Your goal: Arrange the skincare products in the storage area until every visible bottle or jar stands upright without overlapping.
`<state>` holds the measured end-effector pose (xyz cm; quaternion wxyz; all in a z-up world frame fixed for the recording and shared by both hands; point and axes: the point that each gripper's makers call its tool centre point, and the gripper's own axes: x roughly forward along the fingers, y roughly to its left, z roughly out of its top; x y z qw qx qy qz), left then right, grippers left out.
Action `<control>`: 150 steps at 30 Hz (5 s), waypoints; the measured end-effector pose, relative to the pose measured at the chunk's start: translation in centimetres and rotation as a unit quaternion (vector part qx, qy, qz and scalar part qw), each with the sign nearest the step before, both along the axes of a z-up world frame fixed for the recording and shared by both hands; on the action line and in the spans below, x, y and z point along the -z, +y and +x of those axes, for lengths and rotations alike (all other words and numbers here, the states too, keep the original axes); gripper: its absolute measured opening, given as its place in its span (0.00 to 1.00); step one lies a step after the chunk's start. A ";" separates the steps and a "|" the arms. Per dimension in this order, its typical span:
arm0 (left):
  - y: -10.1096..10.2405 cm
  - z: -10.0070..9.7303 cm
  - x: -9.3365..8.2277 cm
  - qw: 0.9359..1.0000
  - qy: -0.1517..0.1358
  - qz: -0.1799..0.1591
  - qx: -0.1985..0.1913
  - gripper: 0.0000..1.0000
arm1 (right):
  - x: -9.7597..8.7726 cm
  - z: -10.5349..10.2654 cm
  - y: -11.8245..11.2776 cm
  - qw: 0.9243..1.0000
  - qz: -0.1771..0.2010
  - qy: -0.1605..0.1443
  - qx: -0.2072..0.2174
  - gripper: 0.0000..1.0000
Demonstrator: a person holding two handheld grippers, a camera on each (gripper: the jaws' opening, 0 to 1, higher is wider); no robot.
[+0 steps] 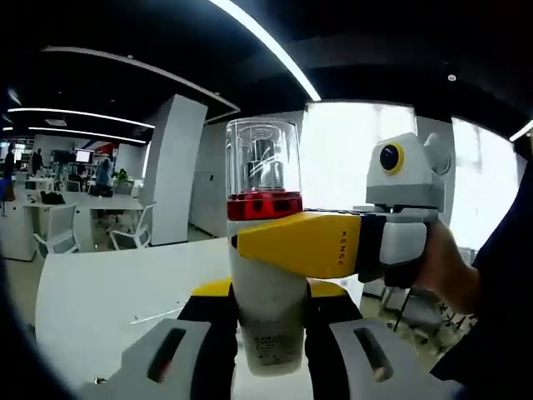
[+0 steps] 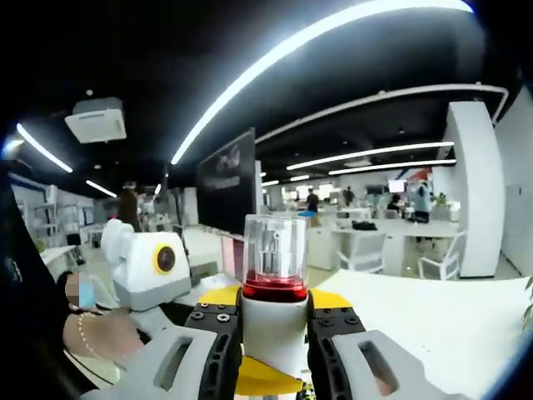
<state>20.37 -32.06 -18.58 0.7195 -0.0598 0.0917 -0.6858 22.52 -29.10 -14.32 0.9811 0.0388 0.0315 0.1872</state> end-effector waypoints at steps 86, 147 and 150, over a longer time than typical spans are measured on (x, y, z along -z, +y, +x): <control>-2.1 1.6 4.5 0.971 -0.179 0.085 -0.136 0.29 | 6.8 1.3 -5.0 0.992 0.029 0.029 0.122 0.22; 0.9 -9.5 6.1 0.955 0.035 0.005 0.294 0.29 | 7.1 -8.2 2.6 0.959 0.072 0.067 -0.267 0.22; 0.9 -9.7 6.0 0.955 0.039 -0.005 0.295 0.28 | 7.0 -8.6 2.5 0.958 0.073 0.064 -0.268 0.21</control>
